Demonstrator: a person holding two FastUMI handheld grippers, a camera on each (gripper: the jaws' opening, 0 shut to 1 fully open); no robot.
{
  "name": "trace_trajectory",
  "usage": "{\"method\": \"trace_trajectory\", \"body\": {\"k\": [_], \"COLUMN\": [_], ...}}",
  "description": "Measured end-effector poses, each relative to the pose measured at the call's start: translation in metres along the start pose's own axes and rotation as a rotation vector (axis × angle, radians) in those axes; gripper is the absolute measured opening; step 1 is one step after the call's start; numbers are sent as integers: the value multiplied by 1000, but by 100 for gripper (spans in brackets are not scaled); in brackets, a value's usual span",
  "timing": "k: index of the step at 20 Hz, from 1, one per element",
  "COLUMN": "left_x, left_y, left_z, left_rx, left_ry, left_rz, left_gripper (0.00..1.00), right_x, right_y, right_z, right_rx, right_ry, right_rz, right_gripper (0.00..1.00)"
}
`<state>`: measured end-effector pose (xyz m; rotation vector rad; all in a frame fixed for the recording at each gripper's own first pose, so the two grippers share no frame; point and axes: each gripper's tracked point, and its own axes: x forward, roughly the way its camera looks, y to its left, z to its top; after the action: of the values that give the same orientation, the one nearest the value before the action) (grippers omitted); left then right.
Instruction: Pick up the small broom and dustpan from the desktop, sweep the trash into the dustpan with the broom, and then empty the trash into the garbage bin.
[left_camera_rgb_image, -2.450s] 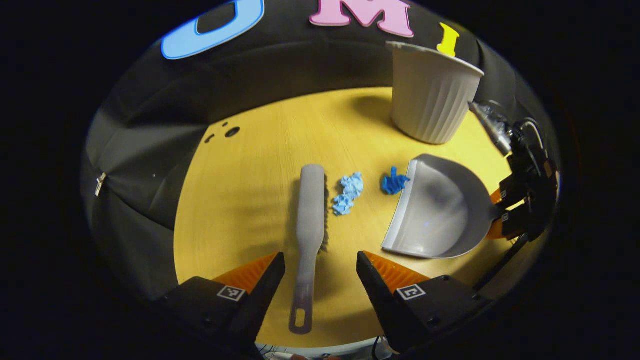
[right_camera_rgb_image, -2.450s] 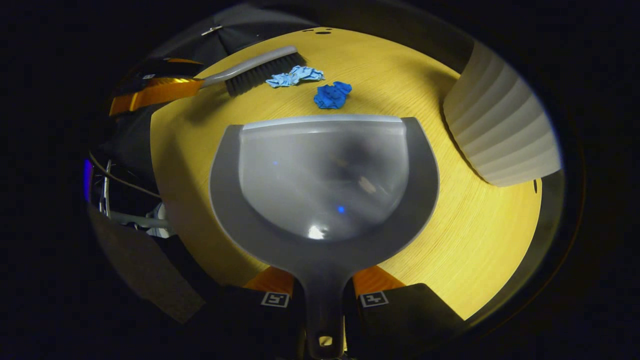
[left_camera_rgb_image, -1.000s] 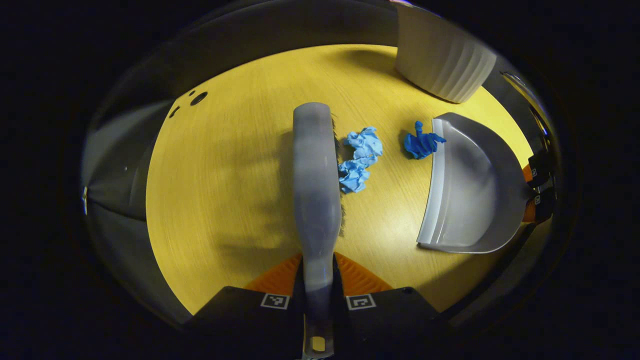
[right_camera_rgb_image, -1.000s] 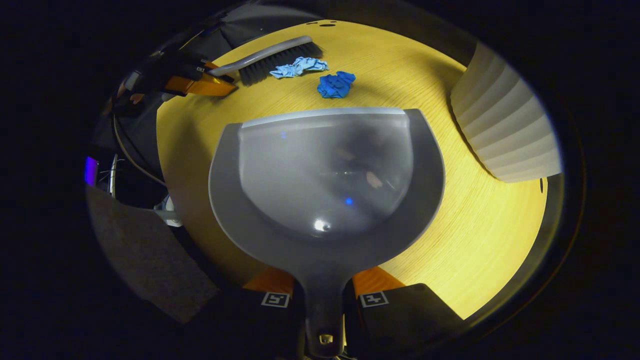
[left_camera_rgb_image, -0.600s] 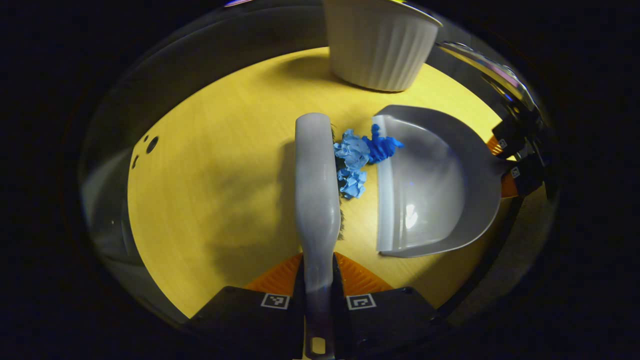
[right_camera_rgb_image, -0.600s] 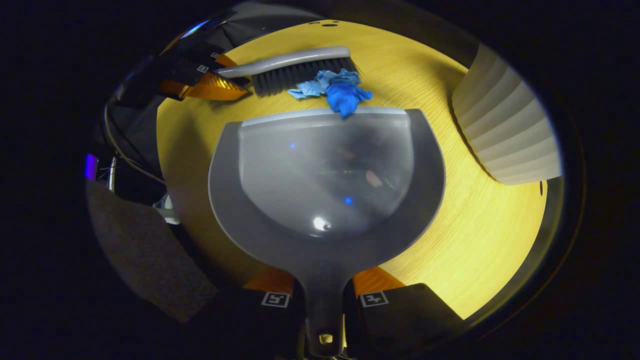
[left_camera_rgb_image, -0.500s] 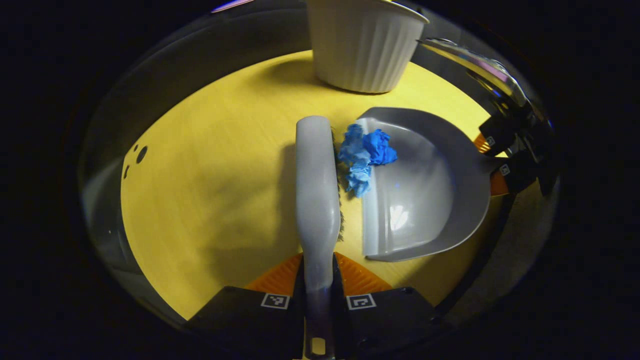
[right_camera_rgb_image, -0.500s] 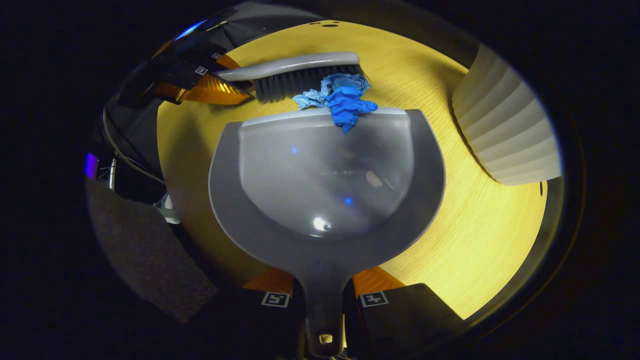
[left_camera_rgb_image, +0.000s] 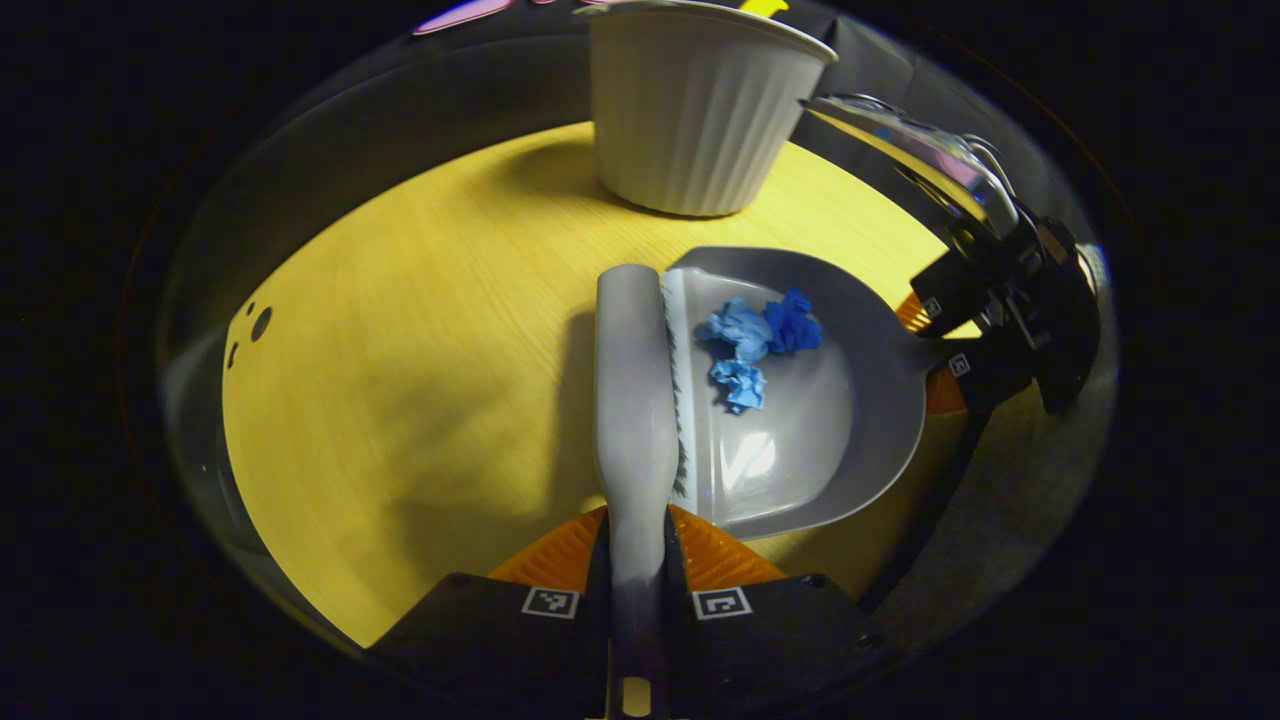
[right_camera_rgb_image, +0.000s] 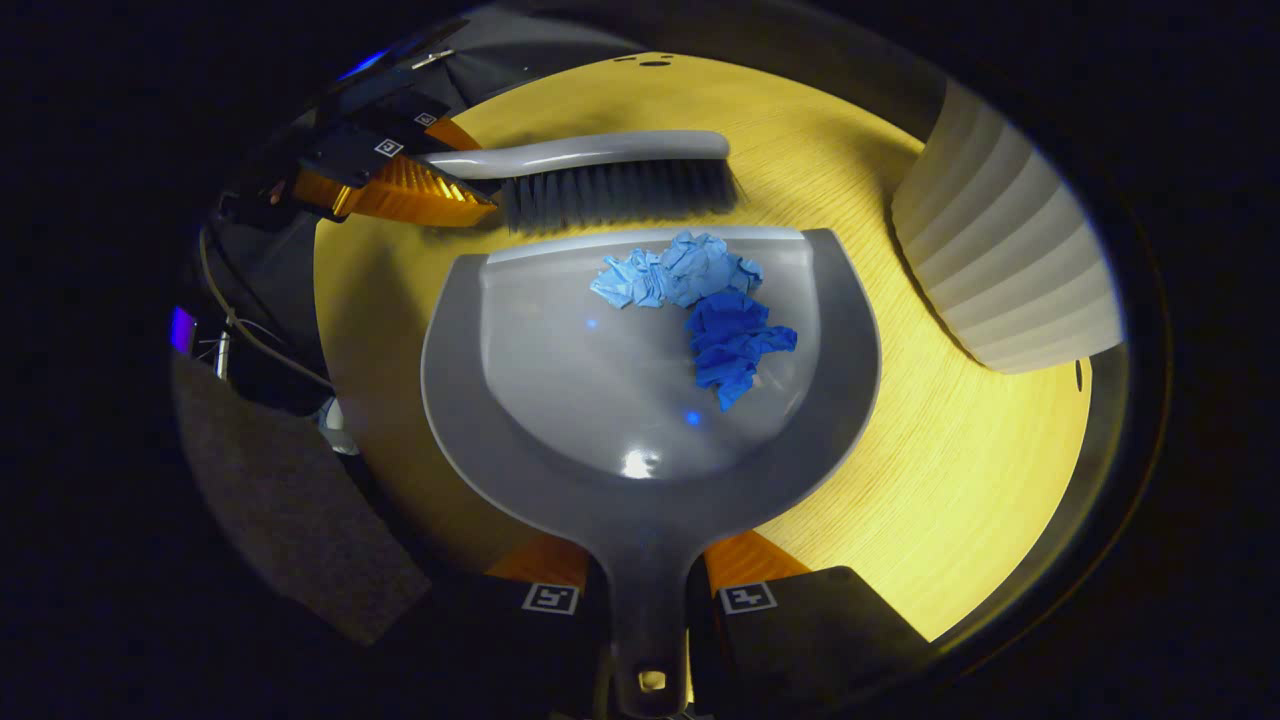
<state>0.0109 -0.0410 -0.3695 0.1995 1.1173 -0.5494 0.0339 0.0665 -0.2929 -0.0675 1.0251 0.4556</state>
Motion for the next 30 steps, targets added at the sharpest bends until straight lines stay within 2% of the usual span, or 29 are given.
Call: {"method": "trace_trajectory", "body": {"k": [1, 3, 5, 7, 8, 11, 16, 22, 26, 30], "left_x": [-3, -1, 2, 3, 2, 10, 11, 10, 9, 9], "left_y": [9, 24, 40, 54, 61, 73, 73, 70, 67, 60], "left_z": [-1, -11, -18, -22, -22, -27, -28, -30, -34, -34], "left_rx": [-20, -56, -75, -76, -74, -64, -27, -63, -75, -80], "left_ry": [-4, 7, 9, 1, 0, -9, -16, -27, -50, -63], "left_rz": [21, 53, 72, 82, 88, 85, 83, 100, 104, 115], "left_gripper": [30, 27, 30, 30, 27, 27, 27, 27, 27, 27], "right_x": [-5, -5, -10, -19, -25, -50, -105, -188, -241, -285], "right_y": [-1, -2, -1, 1, 2, -2, -17, -50, -75, -113], "right_z": [1, 4, -2, -11, -16, -23, -38, -56, -42, -33], "right_rx": [14, 43, 79, 133, 164, 244, 383, 517, 619, 639], "right_ry": [-13, -29, -33, -67, -81, -122, -145, -182, -241, -283], "right_rz": [-6, -18, -35, -38, -42, -81, -177, -299, -360, -400], "right_gripper": [36, 36, 36, 34, 34, 34, 34, 34, 34, 34]}}
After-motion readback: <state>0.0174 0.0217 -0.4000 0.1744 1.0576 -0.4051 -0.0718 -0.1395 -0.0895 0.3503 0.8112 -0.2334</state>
